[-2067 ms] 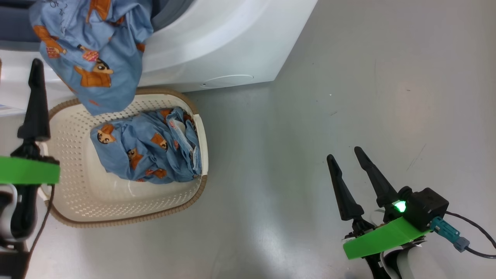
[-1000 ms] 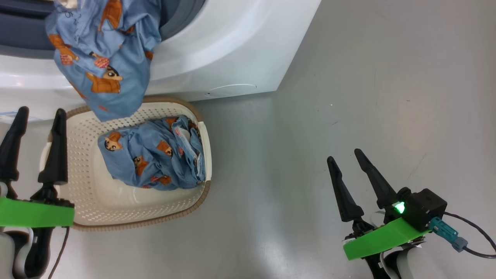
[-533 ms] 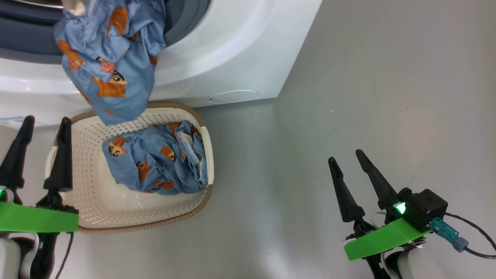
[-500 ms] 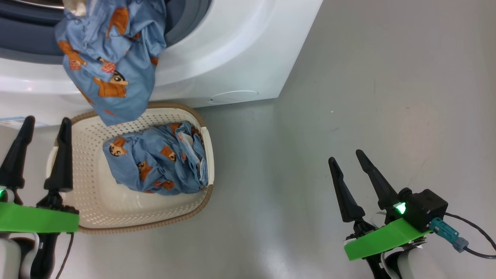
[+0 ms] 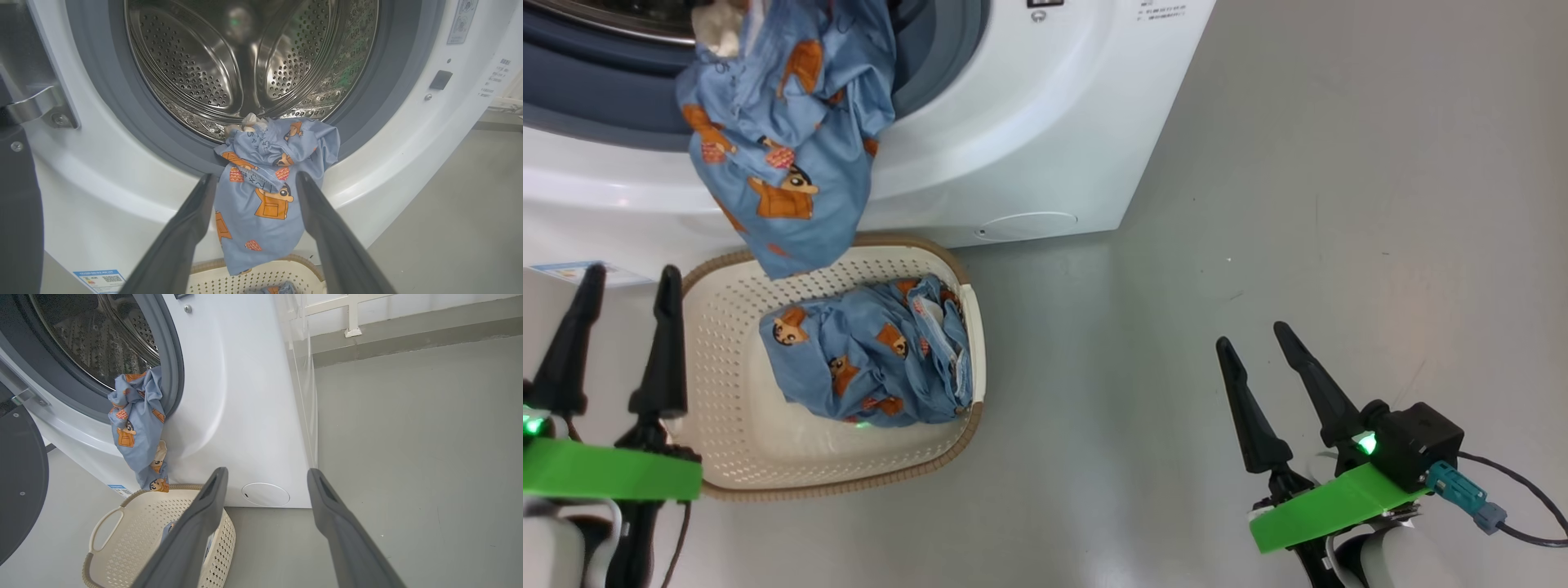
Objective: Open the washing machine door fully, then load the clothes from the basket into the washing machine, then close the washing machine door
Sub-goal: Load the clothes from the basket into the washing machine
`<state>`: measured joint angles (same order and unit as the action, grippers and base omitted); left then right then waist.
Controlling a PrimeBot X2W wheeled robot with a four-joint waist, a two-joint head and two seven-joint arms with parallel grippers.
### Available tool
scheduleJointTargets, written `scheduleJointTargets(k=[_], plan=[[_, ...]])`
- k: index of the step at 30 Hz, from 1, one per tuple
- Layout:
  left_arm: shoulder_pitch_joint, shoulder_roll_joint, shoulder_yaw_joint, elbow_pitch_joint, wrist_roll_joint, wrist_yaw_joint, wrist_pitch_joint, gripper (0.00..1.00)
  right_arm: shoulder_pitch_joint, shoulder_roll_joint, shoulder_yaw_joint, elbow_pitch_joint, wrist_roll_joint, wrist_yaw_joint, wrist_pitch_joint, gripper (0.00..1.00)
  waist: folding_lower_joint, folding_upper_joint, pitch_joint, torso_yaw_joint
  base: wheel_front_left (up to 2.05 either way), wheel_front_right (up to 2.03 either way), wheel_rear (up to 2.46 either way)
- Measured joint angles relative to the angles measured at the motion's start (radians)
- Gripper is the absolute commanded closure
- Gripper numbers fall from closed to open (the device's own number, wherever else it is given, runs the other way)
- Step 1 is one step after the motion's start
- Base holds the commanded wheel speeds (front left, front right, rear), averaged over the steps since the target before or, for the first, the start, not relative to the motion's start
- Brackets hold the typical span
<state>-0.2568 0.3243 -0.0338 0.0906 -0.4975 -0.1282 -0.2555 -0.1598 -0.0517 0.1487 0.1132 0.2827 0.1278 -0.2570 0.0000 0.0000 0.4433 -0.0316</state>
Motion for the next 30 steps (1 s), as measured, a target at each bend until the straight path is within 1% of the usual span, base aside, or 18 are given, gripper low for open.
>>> scheduleJointTargets(k=[6,16,30], plan=[[0.031,-0.005,0.007,0.009,0.001,0.000,0.000,0.00,0.018,0.000,-0.002,0.000,-0.002,0.000,0.000,0.00,0.0000,0.0001,-0.008,0.005,0.00,0.00,0.00],[0.040,-0.010,0.010,0.026,0.003,0.000,0.000,0.00,0.018,0.000,-0.003,-0.001,-0.007,0.000,0.000,0.00,0.0001,0.0000,0.001,0.007,0.00,0.00,0.00],[0.057,-0.010,-0.013,0.049,0.003,0.000,0.000,0.00,0.018,0.000,-0.002,-0.002,-0.007,0.000,0.000,0.00,0.0000,0.0000,0.011,0.002,0.00,0.00,0.00]])
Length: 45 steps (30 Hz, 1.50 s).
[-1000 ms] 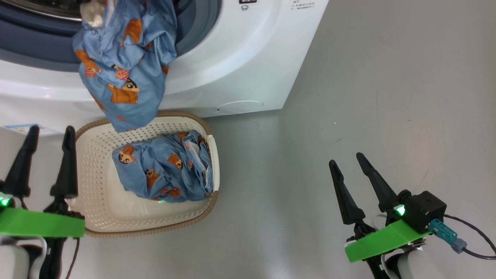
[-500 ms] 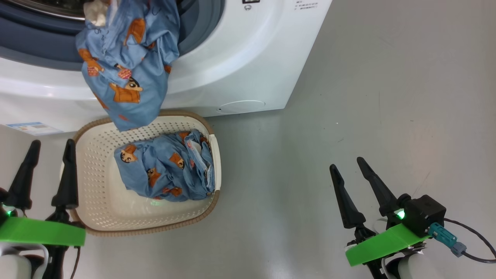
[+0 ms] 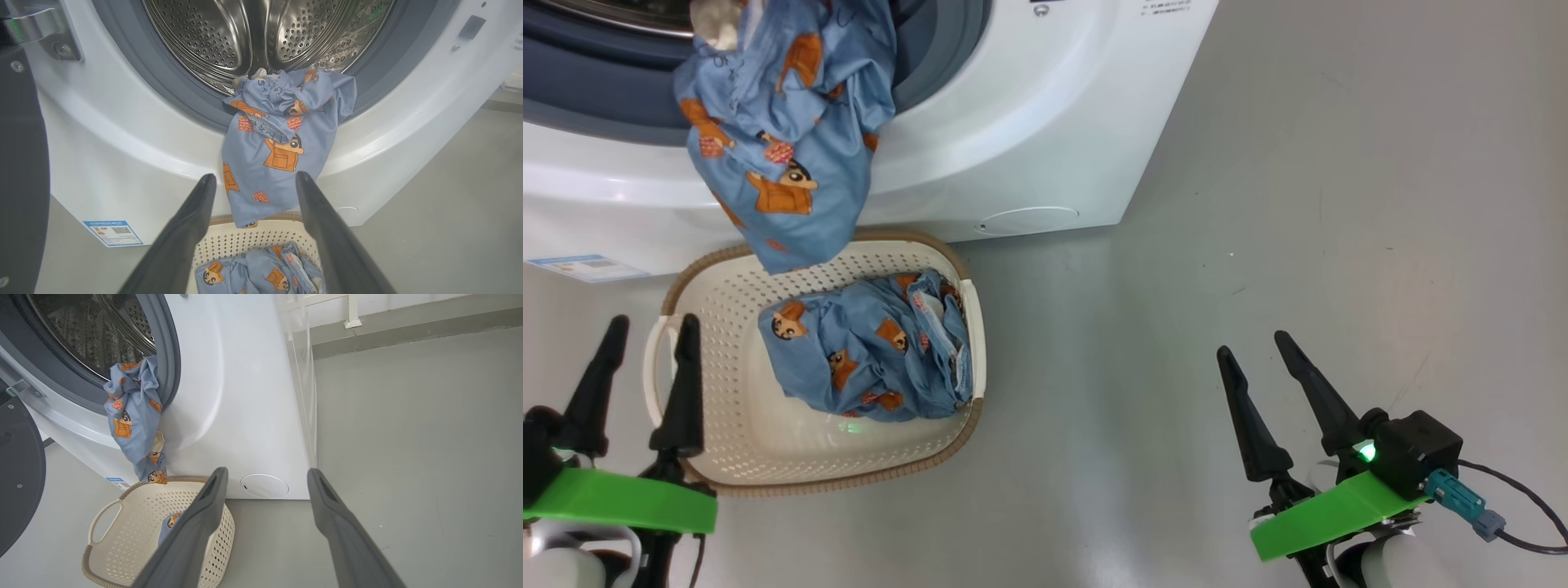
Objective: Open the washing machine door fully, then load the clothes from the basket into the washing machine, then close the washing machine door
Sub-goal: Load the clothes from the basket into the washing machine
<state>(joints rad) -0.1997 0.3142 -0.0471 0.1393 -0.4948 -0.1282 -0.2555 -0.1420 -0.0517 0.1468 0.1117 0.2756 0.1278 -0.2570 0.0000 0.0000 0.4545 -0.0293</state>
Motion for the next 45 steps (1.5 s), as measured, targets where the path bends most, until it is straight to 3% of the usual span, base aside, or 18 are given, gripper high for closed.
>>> scheduleJointTargets(k=[11,24,45], plan=[[-0.055,0.007,-0.063,0.009,0.002,0.000,0.000,0.00,0.000,0.000,0.008,-0.001,0.000,0.000,0.000,0.00,0.0000,0.0000,0.010,-0.019,0.00,0.00,0.00],[-0.200,0.039,-0.143,0.112,0.004,0.000,0.000,0.00,-0.001,0.000,0.032,-0.016,0.008,0.000,0.000,0.00,0.0000,0.0000,0.045,-0.062,0.00,0.00,0.00],[-0.402,0.111,-0.148,0.298,-0.040,0.000,0.010,0.00,-0.002,0.001,0.059,-0.076,0.035,0.000,0.000,0.00,0.0000,0.0001,0.195,-0.139,0.00,0.00,0.00]])
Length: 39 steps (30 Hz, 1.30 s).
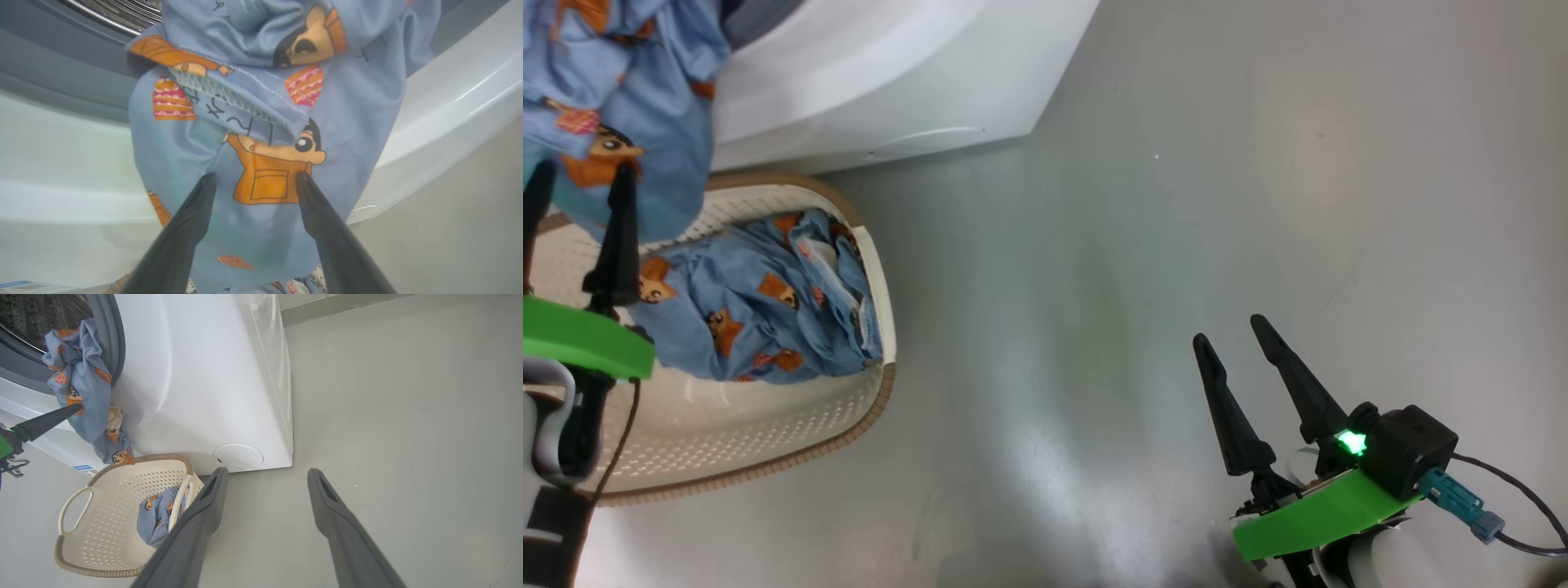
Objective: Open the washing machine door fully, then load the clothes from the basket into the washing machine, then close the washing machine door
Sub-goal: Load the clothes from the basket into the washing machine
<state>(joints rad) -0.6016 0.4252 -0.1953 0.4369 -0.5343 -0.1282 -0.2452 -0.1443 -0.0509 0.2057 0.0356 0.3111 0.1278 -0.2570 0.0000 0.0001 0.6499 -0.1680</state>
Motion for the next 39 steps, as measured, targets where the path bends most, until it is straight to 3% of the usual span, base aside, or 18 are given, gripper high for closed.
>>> scheduleJointTargets(k=[10,11,12,13,15,25,39], plan=[[-0.080,0.000,-0.010,0.018,-0.053,0.000,0.000,0.03,-0.001,0.000,0.009,-0.011,0.009,0.000,0.000,0.00,0.0000,0.0000,0.049,-0.025,0.00,0.00,0.00],[-0.090,-0.001,-0.011,0.017,-0.063,0.000,0.000,0.20,-0.001,0.000,0.009,-0.011,0.009,0.000,0.000,0.00,0.0000,0.0000,0.052,-0.027,0.00,0.00,0.00],[-0.099,0.000,-0.012,0.017,-0.067,0.000,0.000,0.49,-0.001,0.000,0.009,-0.011,0.009,0.000,0.000,0.00,0.0000,0.0000,0.054,-0.028,0.00,0.00,0.00],[-0.107,0.000,-0.013,0.016,-0.072,0.000,0.000,0.61,-0.001,0.000,0.009,-0.011,0.010,0.000,0.000,0.00,0.0000,0.0000,0.055,-0.029,0.00,0.00,0.00],[-0.119,0.002,-0.021,0.017,-0.078,0.000,0.004,1.00,-0.002,0.000,0.009,-0.010,0.010,0.000,0.000,0.00,0.0000,0.0000,0.055,-0.029,0.00,0.00,0.00],[-0.119,0.003,-0.060,0.007,-0.090,0.000,-0.003,1.00,-0.021,0.000,-0.004,0.011,0.010,0.000,0.000,0.00,0.0000,0.0000,0.028,-0.002,0.00,0.00,0.00],[-0.089,0.007,-0.037,-0.138,-0.027,0.000,-0.010,1.00,-0.022,0.000,-0.015,0.043,0.010,0.000,0.000,0.00,0.0000,0.0000,-0.033,0.053,0.00,0.00,0.00]])
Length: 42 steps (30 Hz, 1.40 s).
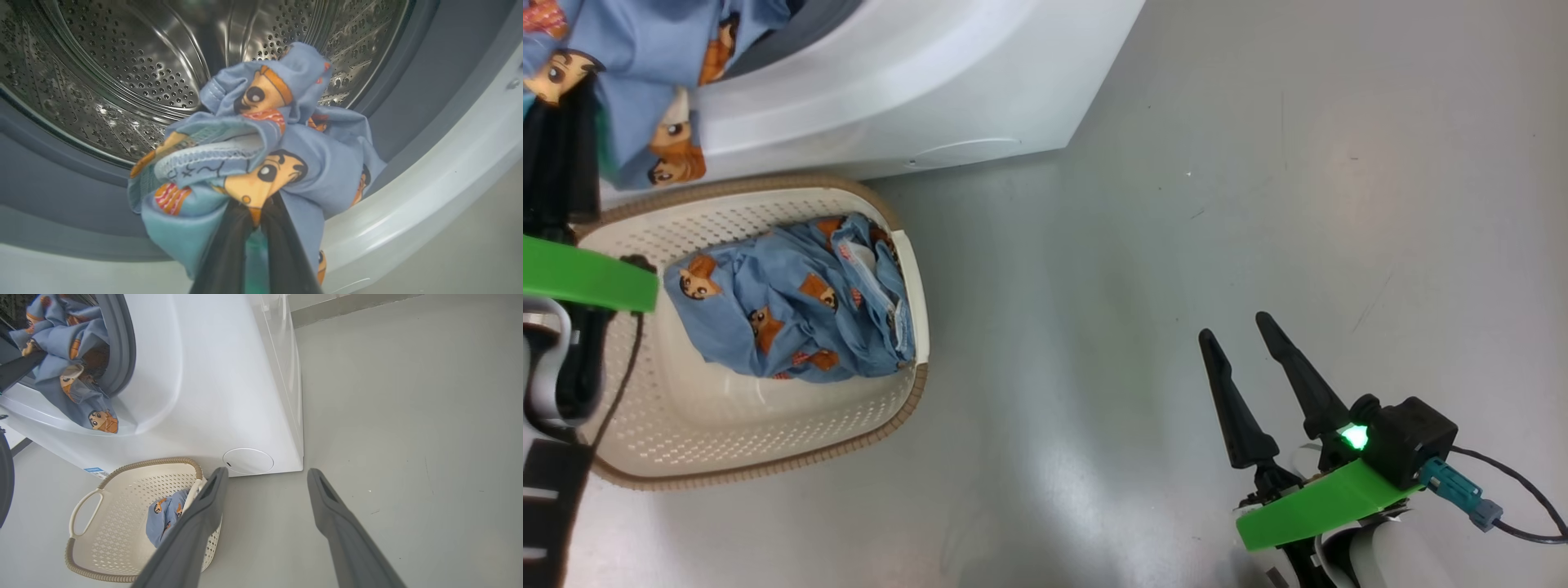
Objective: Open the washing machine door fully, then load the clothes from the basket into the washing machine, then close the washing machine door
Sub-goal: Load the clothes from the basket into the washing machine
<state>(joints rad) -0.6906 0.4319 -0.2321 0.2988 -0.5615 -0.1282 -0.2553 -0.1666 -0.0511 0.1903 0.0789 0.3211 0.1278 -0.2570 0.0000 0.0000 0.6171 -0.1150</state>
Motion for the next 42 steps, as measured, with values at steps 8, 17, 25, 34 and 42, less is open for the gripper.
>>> scheduleJointTargets(k=[8,17,25,34,42], plan=[[-0.090,0.026,-0.002,-0.001,0.008,0.000,0.036,1.00,-0.001,0.000,0.006,0.000,0.001,0.000,0.000,0.00,0.0000,0.0000,0.006,-0.018,0.00,0.00,0.00],[-0.229,0.054,-0.006,0.019,0.013,0.000,0.105,1.00,-0.001,0.000,0.029,-0.004,0.008,0.000,0.000,0.00,0.0000,0.0000,0.025,-0.050,0.00,0.00,0.00],[-0.328,0.108,-0.019,0.054,0.012,0.000,0.160,1.00,0.001,0.000,0.045,-0.017,0.027,0.000,0.000,0.00,0.0000,0.0000,0.061,-0.079,0.00,0.00,0.00],[-0.415,0.150,-0.049,0.069,0.000,0.000,0.186,1.00,0.001,0.000,0.072,-0.034,0.043,0.000,0.000,0.00,0.0000,0.0000,0.129,-0.103,0.00,0.00,0.00],[-0.511,0.207,-0.054,0.087,0.003,0.000,0.133,1.00,0.001,0.001,0.106,-0.051,0.059,0.000,0.000,0.00,0.0000,0.0000,0.183,-0.139,0.00,0.00,0.00]])
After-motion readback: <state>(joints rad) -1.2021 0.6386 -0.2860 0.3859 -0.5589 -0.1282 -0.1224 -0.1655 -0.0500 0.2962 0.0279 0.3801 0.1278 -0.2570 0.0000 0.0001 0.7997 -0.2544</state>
